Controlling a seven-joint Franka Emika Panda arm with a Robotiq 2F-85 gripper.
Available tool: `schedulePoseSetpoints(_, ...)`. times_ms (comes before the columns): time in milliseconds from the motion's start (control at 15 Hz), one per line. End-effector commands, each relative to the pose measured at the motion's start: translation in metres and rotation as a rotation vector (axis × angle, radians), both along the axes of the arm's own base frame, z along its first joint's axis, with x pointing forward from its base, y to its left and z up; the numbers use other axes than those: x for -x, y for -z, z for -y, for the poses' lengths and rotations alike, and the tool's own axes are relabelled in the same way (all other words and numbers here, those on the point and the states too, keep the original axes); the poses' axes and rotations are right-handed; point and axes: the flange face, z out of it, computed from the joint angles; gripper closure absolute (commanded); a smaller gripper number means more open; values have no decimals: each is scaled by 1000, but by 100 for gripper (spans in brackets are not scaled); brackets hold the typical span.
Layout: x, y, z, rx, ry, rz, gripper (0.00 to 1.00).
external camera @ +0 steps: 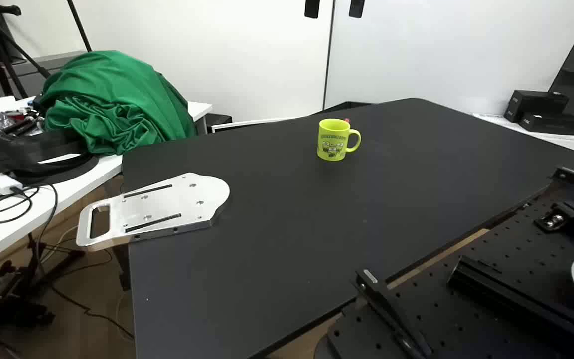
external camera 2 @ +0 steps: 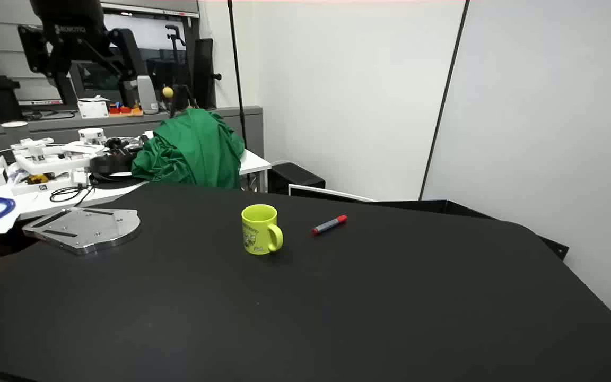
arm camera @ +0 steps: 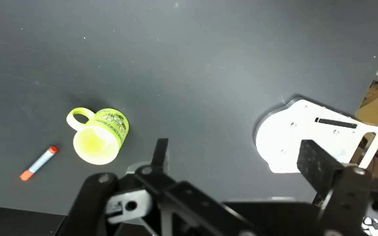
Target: Put the marker in the mug
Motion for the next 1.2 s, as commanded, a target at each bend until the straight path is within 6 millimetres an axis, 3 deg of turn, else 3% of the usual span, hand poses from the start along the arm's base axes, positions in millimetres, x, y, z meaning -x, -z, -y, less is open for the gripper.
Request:
schedulePoseSetpoints(0, 0, 0, 0, 0, 0, -1, 0)
schedulePoseSetpoints(467, 0, 0, 0, 0, 0, -1, 0)
schedulePoseSetpoints(533, -9, -2, 5, 4, 9, 15, 0)
schedulePoseSetpoints(733, -43, -9, 30, 6, 78, 39, 0)
schedulePoseSetpoints(1133, -149, -11, 122, 0, 355, 73, 0)
